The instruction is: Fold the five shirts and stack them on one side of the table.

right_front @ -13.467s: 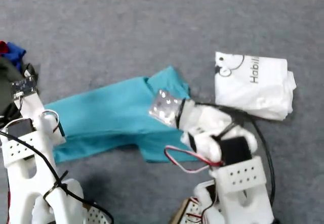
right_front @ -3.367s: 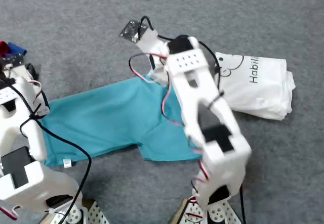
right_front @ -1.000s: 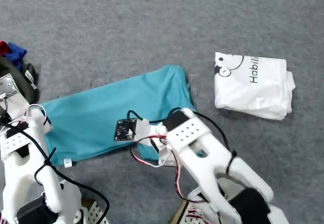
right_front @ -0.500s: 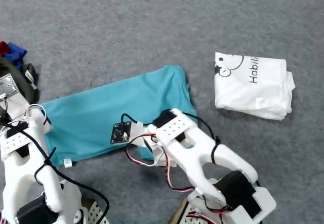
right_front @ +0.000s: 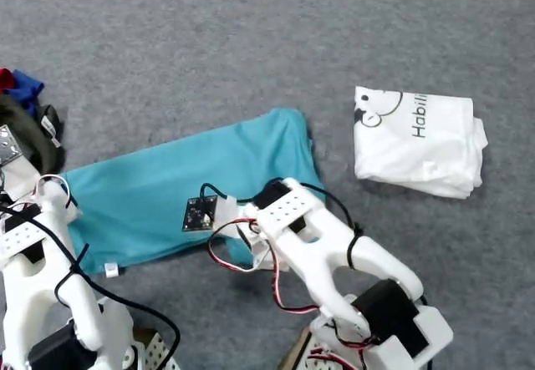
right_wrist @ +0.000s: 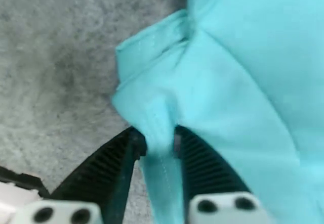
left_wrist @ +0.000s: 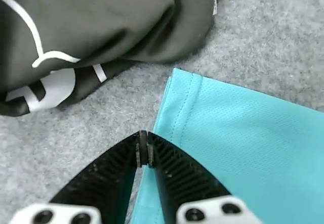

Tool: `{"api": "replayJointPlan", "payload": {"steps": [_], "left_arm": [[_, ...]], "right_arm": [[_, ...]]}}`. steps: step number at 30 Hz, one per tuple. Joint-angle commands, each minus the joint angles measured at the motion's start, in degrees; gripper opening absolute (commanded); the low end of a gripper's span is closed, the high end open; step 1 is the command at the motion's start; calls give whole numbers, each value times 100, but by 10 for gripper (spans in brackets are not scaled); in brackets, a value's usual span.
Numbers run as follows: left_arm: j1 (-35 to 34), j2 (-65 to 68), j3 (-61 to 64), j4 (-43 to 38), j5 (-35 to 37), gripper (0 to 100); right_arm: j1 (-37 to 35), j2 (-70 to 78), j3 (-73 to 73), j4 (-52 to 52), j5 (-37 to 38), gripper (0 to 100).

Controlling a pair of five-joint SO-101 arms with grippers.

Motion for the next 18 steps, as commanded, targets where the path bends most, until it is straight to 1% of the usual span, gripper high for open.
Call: {"api": "replayJointPlan", "payload": {"steps": [1, 4, 7, 12, 14, 18], "left_arm": [[-53, -171, -9, -79, 35, 18], [-53, -171, -9, -79, 35, 18], [-53, -171, -9, -79, 35, 18], [-44, -171, -9, -79, 35, 18], [-44, -171, -9, -79, 35, 18], [-44, -163, -9, -97, 35, 18]], "right_arm": [[-101, 558, -101, 35, -211, 40], [-31, 954, -418, 202, -334, 5], [286, 1235, -699, 343, -369, 4], [593, 1305, -901, 440, -413, 4], [664, 1305, -1165, 730, -413, 4], [673, 1305, -2105, 1688, -369, 4]]}}
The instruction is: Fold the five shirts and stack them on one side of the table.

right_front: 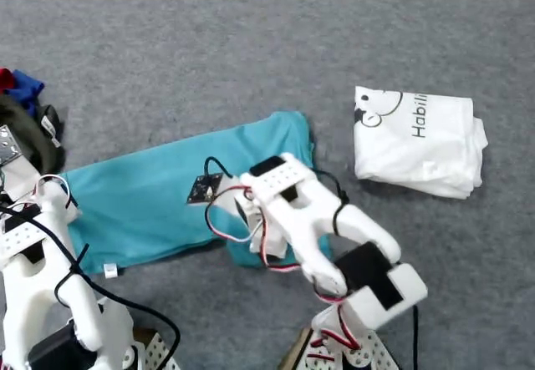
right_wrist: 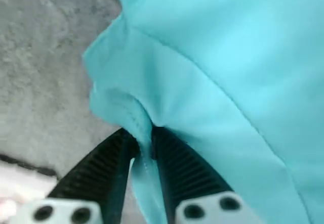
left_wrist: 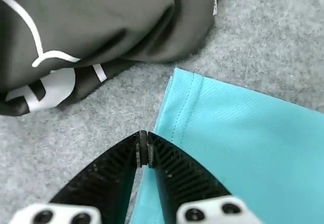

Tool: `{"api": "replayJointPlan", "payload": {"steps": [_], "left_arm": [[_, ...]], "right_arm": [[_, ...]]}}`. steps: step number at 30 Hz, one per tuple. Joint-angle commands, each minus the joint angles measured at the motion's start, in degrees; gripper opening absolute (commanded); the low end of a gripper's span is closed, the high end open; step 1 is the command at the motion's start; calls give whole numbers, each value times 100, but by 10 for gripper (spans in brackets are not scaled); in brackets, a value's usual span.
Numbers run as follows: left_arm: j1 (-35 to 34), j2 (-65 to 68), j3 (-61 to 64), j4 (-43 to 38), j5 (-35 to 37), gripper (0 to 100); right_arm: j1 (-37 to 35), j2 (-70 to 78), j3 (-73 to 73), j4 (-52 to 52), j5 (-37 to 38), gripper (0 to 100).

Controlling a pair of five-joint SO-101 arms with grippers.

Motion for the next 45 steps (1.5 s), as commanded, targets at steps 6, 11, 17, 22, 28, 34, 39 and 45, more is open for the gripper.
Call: {"api": "replayJointPlan", "payload": {"steps": [6, 11, 17, 22, 28, 34, 39, 45], "left_arm": [[-44, -145, -9, -97, 35, 18], [-44, -145, -9, -97, 35, 18], [-44, -145, -9, -97, 35, 18], [-35, -154, -9, -88, 35, 18], [-35, -154, -9, -88, 35, 18], [-35, -154, -9, -88, 35, 18], [-35, -154, -9, -79, 35, 18], [-35, -154, -9, -79, 35, 18]], "right_arm": [[154, 277, -2193, 1837, 352, 3], [286, 778, -3248, 2330, 844, 3], [303, 1525, -4602, 2813, 1477, 3], [295, 2141, -5385, 2971, 2136, 3], [295, 2756, -6141, 2954, 2629, 4], [286, 3134, -6765, 2919, 3200, 5], [303, 3433, -7152, 2541, 3235, 23], [356, 3495, -7653, 2690, 3218, 310]]}}
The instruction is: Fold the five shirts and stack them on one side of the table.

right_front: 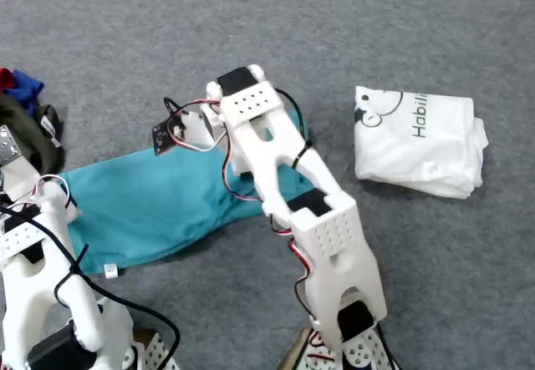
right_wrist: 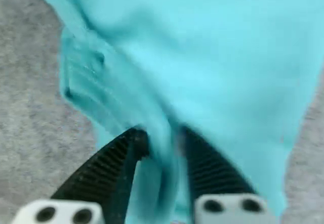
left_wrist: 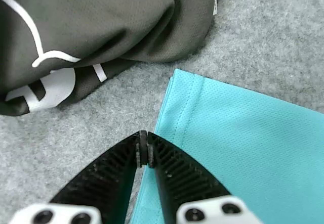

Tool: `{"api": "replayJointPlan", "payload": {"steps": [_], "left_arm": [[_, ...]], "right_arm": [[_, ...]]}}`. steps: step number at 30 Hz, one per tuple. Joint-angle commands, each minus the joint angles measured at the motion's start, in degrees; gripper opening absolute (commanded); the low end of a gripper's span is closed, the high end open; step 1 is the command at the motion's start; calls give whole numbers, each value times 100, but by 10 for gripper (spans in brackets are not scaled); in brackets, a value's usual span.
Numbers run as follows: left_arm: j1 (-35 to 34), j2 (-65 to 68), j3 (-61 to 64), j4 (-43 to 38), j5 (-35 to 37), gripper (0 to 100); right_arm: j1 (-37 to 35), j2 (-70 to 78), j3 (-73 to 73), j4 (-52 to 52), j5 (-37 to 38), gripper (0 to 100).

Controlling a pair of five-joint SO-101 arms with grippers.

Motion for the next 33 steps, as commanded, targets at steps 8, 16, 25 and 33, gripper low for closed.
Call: {"api": "replayJointPlan", "payload": {"steps": [8, 16, 25, 33], "left_arm": [[-35, -154, -9, -79, 35, 18], [-35, -163, -9, -88, 35, 18], [-35, -171, -9, -88, 35, 18], [35, -171, -9, -88, 35, 18]], "right_arm": [[400, -497, -927, 457, -220, 289], [286, -2352, 1675, 369, -580, 30], [-374, -2448, 3556, -1424, -1292, 4], [-444, -1455, 2475, -1934, -1864, 4]]}}
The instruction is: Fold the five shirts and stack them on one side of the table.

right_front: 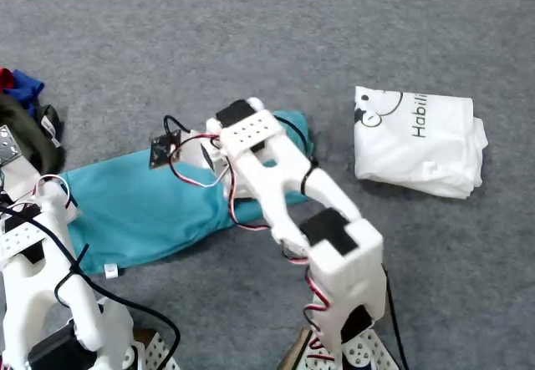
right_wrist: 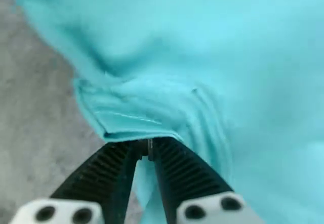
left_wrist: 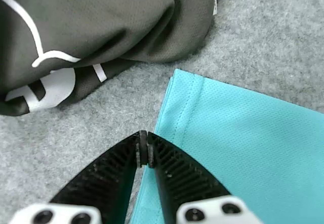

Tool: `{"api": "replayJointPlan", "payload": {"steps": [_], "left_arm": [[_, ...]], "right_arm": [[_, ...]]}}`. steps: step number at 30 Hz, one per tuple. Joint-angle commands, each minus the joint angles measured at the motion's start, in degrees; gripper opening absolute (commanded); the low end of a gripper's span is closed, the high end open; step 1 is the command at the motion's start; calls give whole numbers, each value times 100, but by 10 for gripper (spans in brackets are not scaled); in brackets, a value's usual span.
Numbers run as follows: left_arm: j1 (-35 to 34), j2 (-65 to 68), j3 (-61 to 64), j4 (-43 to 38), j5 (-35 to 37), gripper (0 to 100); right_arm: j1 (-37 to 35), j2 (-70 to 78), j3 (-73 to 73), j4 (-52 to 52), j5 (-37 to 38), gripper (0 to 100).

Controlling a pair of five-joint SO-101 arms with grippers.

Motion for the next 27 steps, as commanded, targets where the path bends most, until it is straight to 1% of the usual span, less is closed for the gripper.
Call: {"api": "replayJointPlan", "payload": {"steps": [1, 11, 15, 19, 24, 25, 27], "left_arm": [[62, -171, 0, -79, 35, 18], [79, -171, 0, -79, 35, 18], [79, -171, 0, -79, 35, 18], [79, -171, 0, -79, 35, 18], [62, -171, 0, -79, 35, 18], [62, -171, 0, -79, 35, 18], [53, -171, 0, -79, 35, 18]], "right_arm": [[-75, 198, -831, -35, -185, 5], [-92, 1358, -2264, 141, -229, 5], [-66, 1851, -2659, 308, -396, 5], [48, 1903, -3327, 914, -431, 5], [145, 1771, -4892, 2207, -431, 5], [154, 1719, -5130, 2347, -440, 5], [286, 1481, -5209, 2321, -686, 5]]}}
